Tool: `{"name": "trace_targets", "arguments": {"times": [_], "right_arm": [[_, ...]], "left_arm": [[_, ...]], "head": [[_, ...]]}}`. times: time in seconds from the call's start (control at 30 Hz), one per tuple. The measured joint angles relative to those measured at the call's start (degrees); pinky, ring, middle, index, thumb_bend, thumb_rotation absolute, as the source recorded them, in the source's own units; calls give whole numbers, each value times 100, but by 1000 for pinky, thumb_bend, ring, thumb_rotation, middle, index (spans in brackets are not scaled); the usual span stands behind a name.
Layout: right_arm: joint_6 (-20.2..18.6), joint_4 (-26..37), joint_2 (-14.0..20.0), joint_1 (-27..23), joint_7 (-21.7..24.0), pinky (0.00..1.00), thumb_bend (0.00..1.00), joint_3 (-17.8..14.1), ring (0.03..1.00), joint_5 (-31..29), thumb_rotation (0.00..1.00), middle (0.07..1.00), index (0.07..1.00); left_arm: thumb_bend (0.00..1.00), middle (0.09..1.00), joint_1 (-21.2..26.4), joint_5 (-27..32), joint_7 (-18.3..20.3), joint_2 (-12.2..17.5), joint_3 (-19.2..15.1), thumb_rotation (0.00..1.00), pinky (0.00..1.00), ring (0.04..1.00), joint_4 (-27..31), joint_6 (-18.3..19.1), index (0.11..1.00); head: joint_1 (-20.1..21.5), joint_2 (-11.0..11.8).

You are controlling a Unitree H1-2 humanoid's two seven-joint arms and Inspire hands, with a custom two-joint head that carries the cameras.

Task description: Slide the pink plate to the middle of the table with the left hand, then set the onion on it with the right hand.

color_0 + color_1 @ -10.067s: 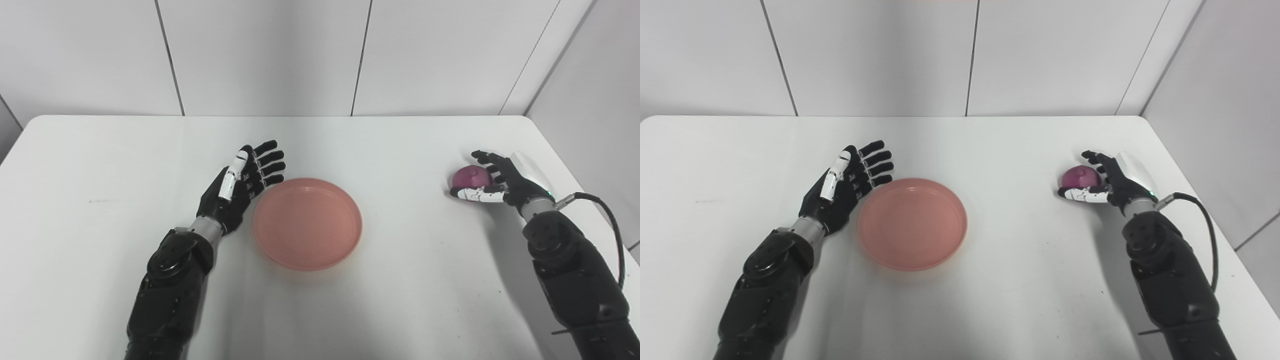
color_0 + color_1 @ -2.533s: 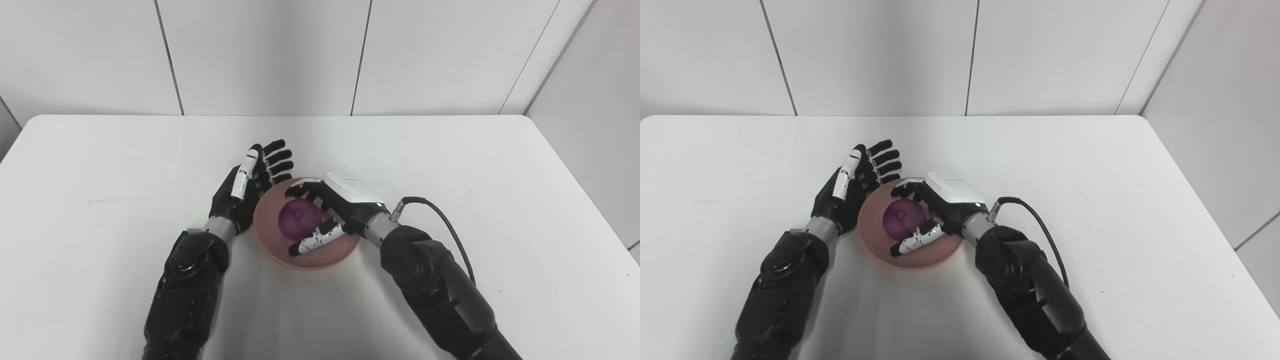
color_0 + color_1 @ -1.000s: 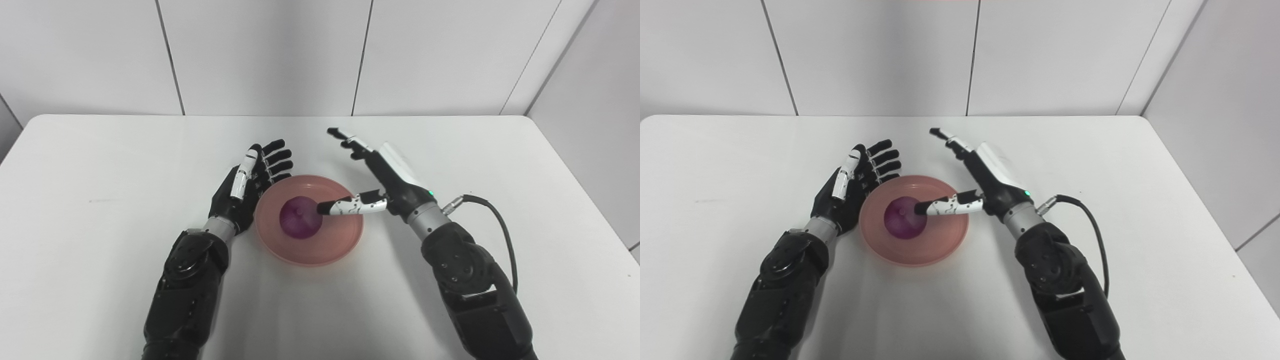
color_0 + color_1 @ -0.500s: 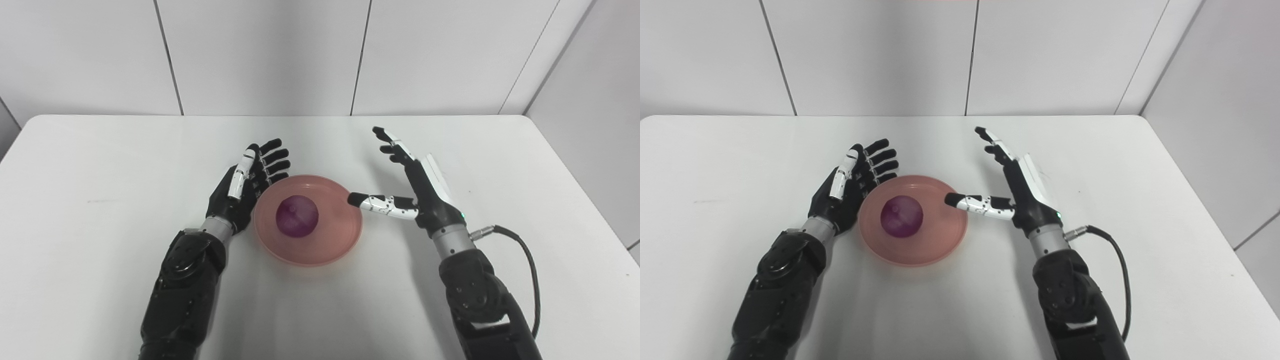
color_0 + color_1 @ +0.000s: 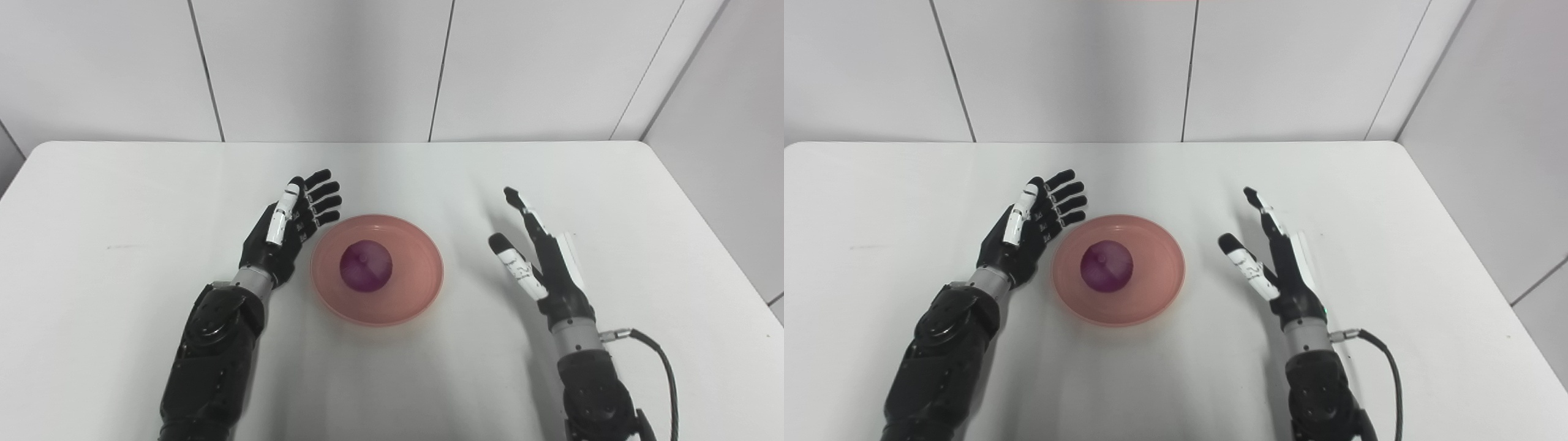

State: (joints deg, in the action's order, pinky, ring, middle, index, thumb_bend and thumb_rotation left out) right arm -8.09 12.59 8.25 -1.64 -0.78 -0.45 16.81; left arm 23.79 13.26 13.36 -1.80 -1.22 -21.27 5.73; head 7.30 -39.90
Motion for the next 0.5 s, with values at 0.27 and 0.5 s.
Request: {"name": "trace_targets", "arguments": {"times": [0.27,0.5], "right_arm": [[324,-231,-177,223,-44,924,355,-22,934,-455,1000,944,960],[816,-521,-192,382,-145,915,350,20,928,-455,1000,942,949]], "left_arm": [[385,839,-54,-2,-1,3,-7,1000,816,834,6,-108,814],[388,842,-128,-3,-1,29,-18,1000,819,840,14,-242,817]], "head": [[-44,0],[-70,0]]}}
